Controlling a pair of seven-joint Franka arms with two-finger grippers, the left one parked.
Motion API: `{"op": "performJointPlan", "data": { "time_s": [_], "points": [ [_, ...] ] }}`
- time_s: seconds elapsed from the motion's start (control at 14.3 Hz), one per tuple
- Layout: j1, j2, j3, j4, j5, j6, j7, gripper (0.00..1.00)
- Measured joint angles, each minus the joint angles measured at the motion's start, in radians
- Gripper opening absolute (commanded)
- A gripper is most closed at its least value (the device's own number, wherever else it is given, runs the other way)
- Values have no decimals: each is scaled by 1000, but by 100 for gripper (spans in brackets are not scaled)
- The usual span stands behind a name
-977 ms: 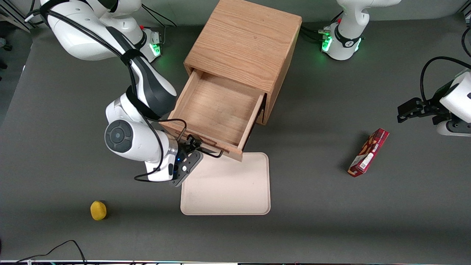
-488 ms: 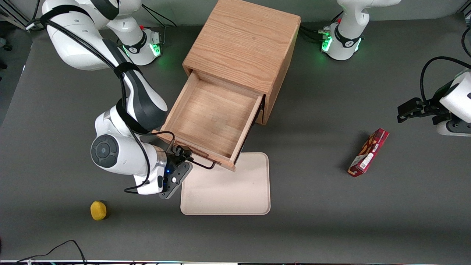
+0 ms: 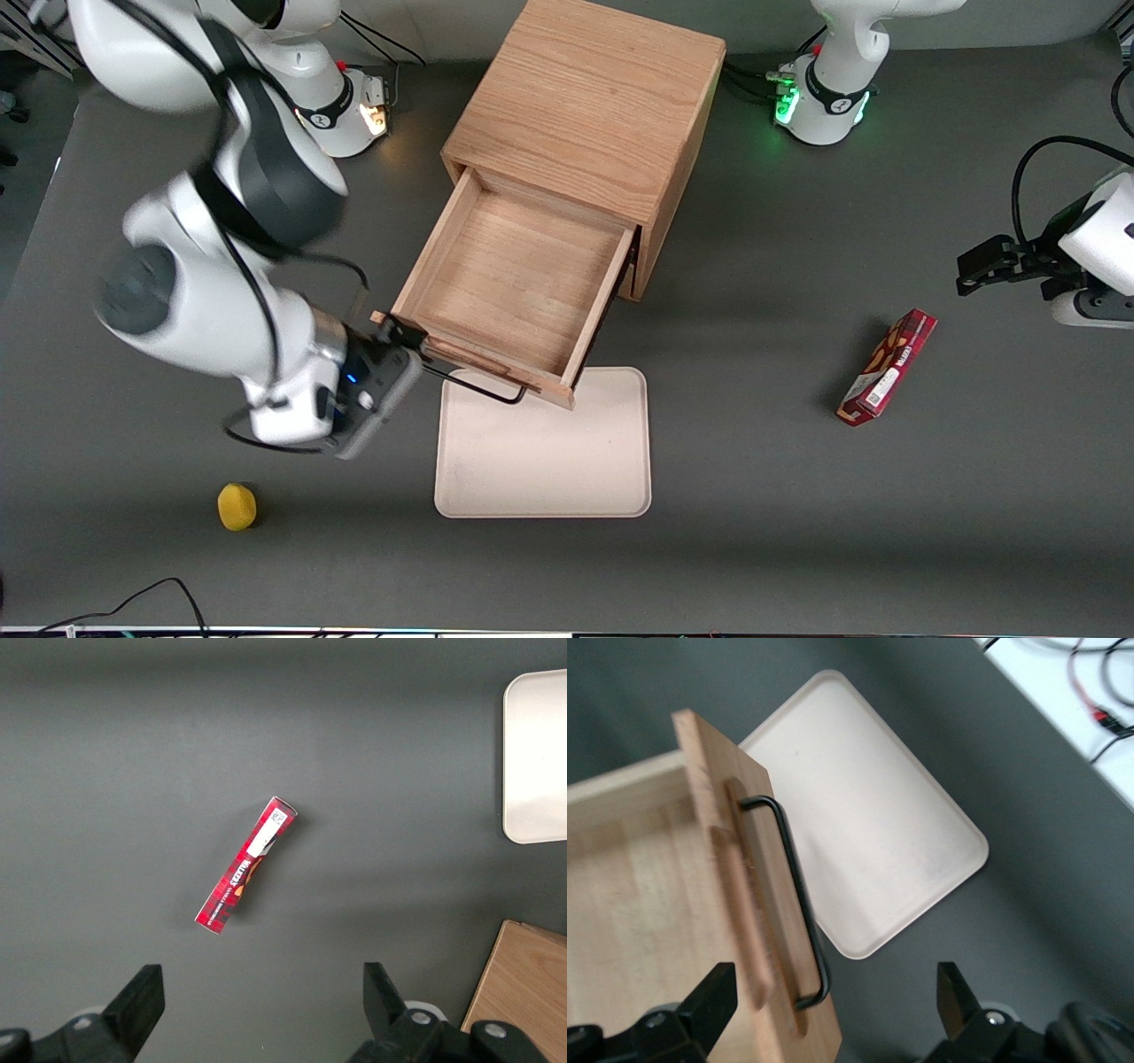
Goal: Open upper drawer
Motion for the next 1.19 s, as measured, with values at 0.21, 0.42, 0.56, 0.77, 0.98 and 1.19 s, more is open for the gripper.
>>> {"op": "performJointPlan", "data": {
  "time_s": [0.21,0.42,0.56,0.77,0.98,1.19],
  "points": [
    [-1,-128,-3,-1,0,-47,332,100],
    [-20,-227,-31,-40,-1,-155,706,100],
    [-38,-312,-117,-139,0,-233,767,100],
    [-60,-502,-237,-436,0,-197,768,100],
    [-64,-733,-287,-814,0,13,746,100],
    [-64,-891,-313,-1033,0,82,699,100]
  ]
}}
